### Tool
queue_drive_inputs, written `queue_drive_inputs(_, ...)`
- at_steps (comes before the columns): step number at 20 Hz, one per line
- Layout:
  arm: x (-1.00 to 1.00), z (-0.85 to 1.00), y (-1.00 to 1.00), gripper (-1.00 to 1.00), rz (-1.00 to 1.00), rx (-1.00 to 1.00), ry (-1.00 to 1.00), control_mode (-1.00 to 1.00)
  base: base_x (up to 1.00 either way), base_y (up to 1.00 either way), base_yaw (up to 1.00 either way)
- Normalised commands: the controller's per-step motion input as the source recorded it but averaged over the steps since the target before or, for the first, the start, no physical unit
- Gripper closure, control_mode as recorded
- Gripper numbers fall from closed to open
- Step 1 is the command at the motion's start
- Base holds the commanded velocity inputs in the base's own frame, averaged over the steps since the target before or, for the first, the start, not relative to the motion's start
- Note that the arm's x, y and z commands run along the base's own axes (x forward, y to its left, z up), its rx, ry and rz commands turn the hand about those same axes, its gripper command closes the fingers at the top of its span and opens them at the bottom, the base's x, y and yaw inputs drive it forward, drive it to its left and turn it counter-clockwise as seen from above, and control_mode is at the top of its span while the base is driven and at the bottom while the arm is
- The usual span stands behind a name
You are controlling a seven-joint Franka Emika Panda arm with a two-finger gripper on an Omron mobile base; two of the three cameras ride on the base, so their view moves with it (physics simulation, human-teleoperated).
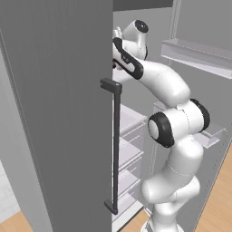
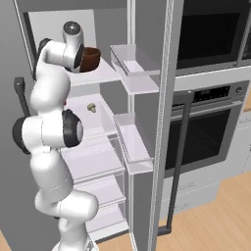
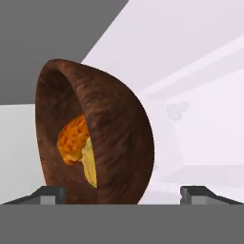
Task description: Pick the chicken drumstick and squash from their plates and place them in the bowl. Then put the bowl in the fridge.
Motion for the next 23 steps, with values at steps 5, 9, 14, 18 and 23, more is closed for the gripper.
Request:
queue_drive_inputs(5,-1.00,0.32,-0.21,-1.00,0.00,0.06,-0.11,-1.00,0.00,0.00,0.00)
queue_drive_inputs(9,-1.00,0.18,-0.69,-1.00,0.00,0.13,-0.22,-1.00,0.00,0.00,0.00)
queue_drive_inputs(14,-1.00,0.16,-0.85,-1.00,-0.05,0.17,-0.23,-1.00,0.00,0.00,0.00)
queue_drive_inputs(18,-1.00,-0.02,-0.41,-1.00,-0.06,0.09,-0.07,-1.00,0.00,0.00,0.00)
queue_drive_inputs(23,-1.00,-0.84,0.06,-1.00,-0.02,-0.07,-0.01,-1.00,0.00,0.00,0.00)
